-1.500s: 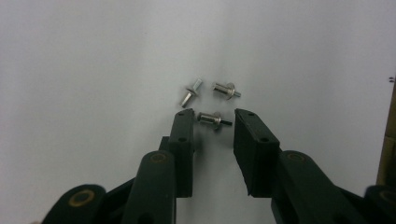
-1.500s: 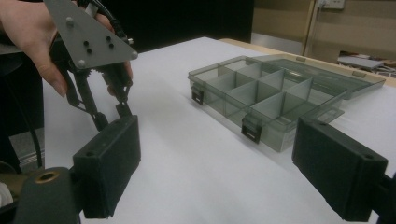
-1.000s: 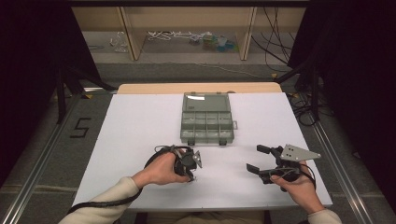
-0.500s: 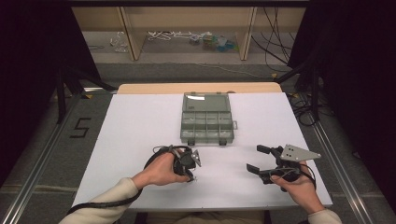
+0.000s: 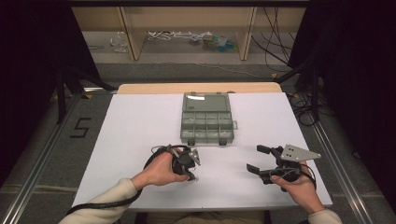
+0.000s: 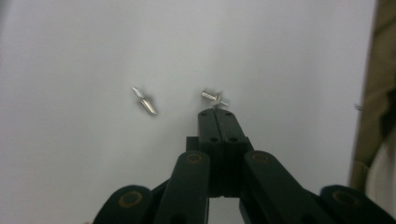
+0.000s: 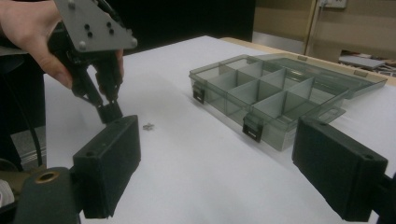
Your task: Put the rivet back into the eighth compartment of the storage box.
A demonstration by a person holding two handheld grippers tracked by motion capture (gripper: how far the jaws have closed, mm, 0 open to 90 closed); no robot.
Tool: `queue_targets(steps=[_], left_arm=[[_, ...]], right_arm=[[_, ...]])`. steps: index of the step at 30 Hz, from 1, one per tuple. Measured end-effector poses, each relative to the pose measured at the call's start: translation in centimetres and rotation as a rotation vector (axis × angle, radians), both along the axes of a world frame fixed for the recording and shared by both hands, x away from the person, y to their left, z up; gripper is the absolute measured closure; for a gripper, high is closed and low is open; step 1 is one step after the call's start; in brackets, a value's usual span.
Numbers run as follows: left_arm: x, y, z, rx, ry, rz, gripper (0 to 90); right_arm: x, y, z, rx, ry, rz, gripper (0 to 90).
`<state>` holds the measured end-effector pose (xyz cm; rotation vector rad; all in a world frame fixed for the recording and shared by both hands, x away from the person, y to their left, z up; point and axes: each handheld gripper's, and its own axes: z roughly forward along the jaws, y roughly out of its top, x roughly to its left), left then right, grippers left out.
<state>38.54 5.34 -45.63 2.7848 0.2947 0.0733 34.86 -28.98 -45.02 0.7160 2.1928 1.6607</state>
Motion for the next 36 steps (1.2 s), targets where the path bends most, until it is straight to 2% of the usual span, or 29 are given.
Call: queue_targets(steps=[1,2,4,5,6,8,15,16,19,20,21,22,23,24,25,26,27,30,36], left_arm=[[0.0,0.0,-0.1,0.024,-0.02,-0.016,90.0],[0.2,0.2,-0.6,-0.031,0.059,-0.011,90.0],[0.1,0.1,-0.5,-0.015,0.043,-0.012,90.0],[0.1,0.1,-0.5,-0.015,0.043,-0.012,90.0],[0.0,0.0,-0.6,-0.012,0.025,0.005,90.0],[0.0,0.1,-0.6,-0.011,0.022,0.002,90.0],[0.3,0.3,-0.6,-0.023,0.033,0.005,89.7],[0.4,0.4,-0.5,-0.015,0.023,0.009,89.3],[0.5,0.5,-0.3,-0.015,0.007,0.017,83.8],[0.5,0.5,0.1,-0.026,-0.012,0.025,80.5],[0.5,0.5,0.1,-0.026,-0.012,0.025,77.4],[0.5,0.3,0.5,-0.026,-0.027,0.019,74.0],[0.5,0.3,0.5,-0.026,-0.027,0.019,70.2],[0.2,-0.2,0.5,-0.019,-0.027,-0.008,66.3],[0.2,-0.2,0.5,-0.019,-0.027,-0.008,63.9],[-0.3,-0.8,0.4,-0.009,-0.032,-0.047,63.2],[-0.3,-0.8,0.4,-0.009,-0.032,-0.047,63.6],[-1.1,-1.6,0.3,0.021,-0.059,-0.123,66.0],[-0.8,-2.0,-0.2,0.033,-0.059,-0.132,70.6]], right_arm=[[0.0,0.0,0.0,-0.001,-0.001,0.0,16.5],[0.0,0.0,0.0,-0.002,-0.001,0.0,16.5],[0.0,0.0,0.0,0.002,0.008,0.001,16.5],[0.0,0.0,0.0,-0.002,-0.002,0.0,16.5],[0.0,0.0,0.0,-0.001,-0.001,-0.001,16.5],[0.0,0.1,0.0,0.011,-0.011,0.006,16.5],[0.1,0.0,0.0,0.003,0.0,0.005,16.5],[0.0,0.0,0.0,0.003,0.0,0.006,16.5],[0.0,0.0,0.0,0.002,-0.007,0.0,16.5],[-0.1,0.1,0.0,0.006,0.011,-0.001,16.5],[-0.1,0.1,0.0,0.006,0.011,-0.001,16.5],[-0.3,-0.1,0.2,-0.024,0.029,-0.006,16.5],[-0.3,-0.1,0.2,-0.025,0.03,-0.006,16.5],[-0.1,-0.1,0.1,-0.024,0.001,-0.01,16.5],[-0.1,-0.1,0.1,-0.024,0.001,-0.01,16.5],[0.0,0.0,0.0,-0.002,-0.007,-0.001,16.5],[0.0,0.0,0.0,-0.002,-0.007,-0.001,16.5],[0.0,0.1,0.0,0.002,-0.011,-0.005,16.5],[0.0,0.1,0.0,0.004,-0.008,-0.003,16.5]])
